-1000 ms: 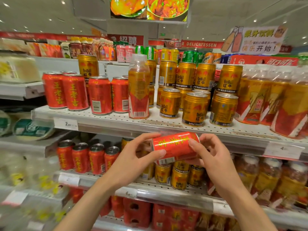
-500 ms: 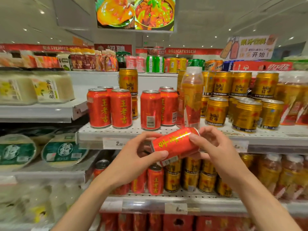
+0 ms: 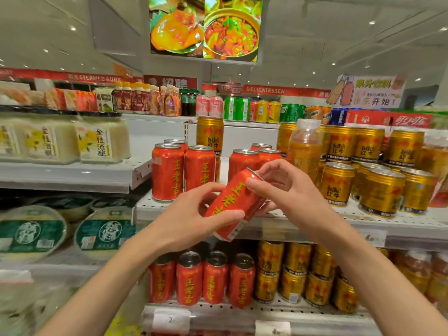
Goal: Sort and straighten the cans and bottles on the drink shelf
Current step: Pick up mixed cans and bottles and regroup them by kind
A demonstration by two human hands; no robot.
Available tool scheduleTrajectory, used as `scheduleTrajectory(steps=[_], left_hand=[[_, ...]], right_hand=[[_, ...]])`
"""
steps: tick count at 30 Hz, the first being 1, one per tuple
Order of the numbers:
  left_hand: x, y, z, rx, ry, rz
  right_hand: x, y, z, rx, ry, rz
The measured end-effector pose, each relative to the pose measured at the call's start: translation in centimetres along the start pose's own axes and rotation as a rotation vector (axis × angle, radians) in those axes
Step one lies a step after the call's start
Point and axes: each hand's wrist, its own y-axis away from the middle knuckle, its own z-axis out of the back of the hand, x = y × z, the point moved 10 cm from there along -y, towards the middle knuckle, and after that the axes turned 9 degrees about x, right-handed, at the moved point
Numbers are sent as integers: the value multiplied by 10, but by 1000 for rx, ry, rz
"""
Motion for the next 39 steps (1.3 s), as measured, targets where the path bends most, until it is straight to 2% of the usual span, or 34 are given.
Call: scheduleTrajectory(steps=[4,6,9,10,14,16,22,39], left_hand=[[2,5,13,-66,-21,-15],[6,10,21,-115,-29,-6],[18,17,38,-190,-68,36],[22,19,42,-208,-75,44],[28,23,53,-273,-99,65],[29,25,58,-302,-100,61],[35,31,65,-352,-104,72],[38,40,67,-373,-110,137]], right_hand=[[13,-14,-10,69,137,28],[23,-19,-4,38,257,85],[47,-24,17,-140,693,256],[51,-28,18,-148,831,293],[29,-56,0,88,1147,161],[24,-62,-5,135,1183,148],[27,-66,-15,123,1157,214],[5,-118,-21,-12,1523,13]])
